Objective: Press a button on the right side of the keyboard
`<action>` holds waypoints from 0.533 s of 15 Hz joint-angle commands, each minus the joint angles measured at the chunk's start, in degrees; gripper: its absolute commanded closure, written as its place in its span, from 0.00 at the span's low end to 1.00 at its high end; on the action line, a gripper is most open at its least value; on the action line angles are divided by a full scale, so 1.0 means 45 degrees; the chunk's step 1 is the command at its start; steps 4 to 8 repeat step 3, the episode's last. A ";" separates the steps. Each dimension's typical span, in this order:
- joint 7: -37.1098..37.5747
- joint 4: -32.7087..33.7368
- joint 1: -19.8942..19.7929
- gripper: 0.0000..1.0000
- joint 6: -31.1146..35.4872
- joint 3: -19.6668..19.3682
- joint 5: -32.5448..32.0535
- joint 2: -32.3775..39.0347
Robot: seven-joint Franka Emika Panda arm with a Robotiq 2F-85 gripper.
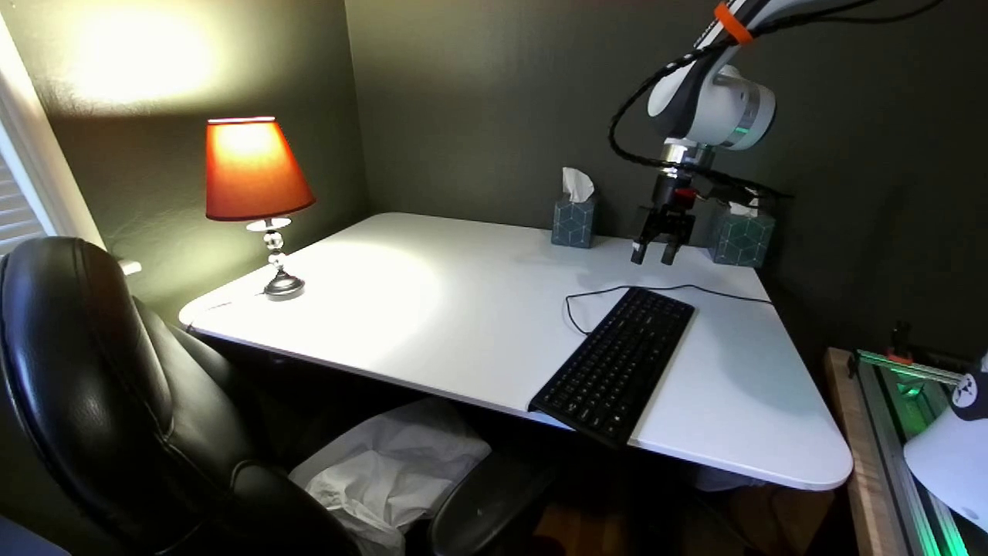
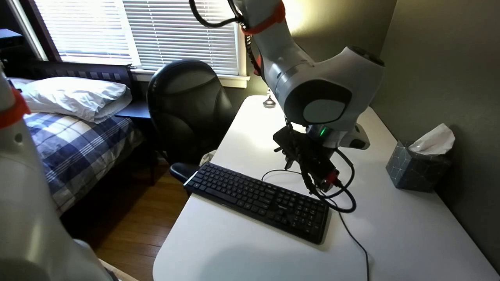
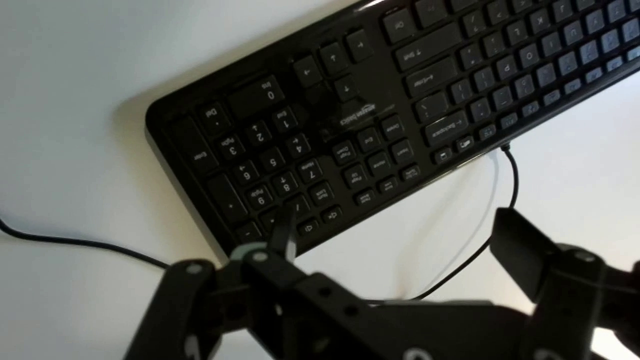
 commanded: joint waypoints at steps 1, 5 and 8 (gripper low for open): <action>-0.0010 -0.0023 0.0268 0.00 -0.0028 -0.0265 0.0011 -0.0043; -0.0009 -0.0078 0.0279 0.00 -0.0020 -0.0278 -0.0012 -0.0070; -0.0009 -0.0078 0.0279 0.00 -0.0020 -0.0278 -0.0012 -0.0070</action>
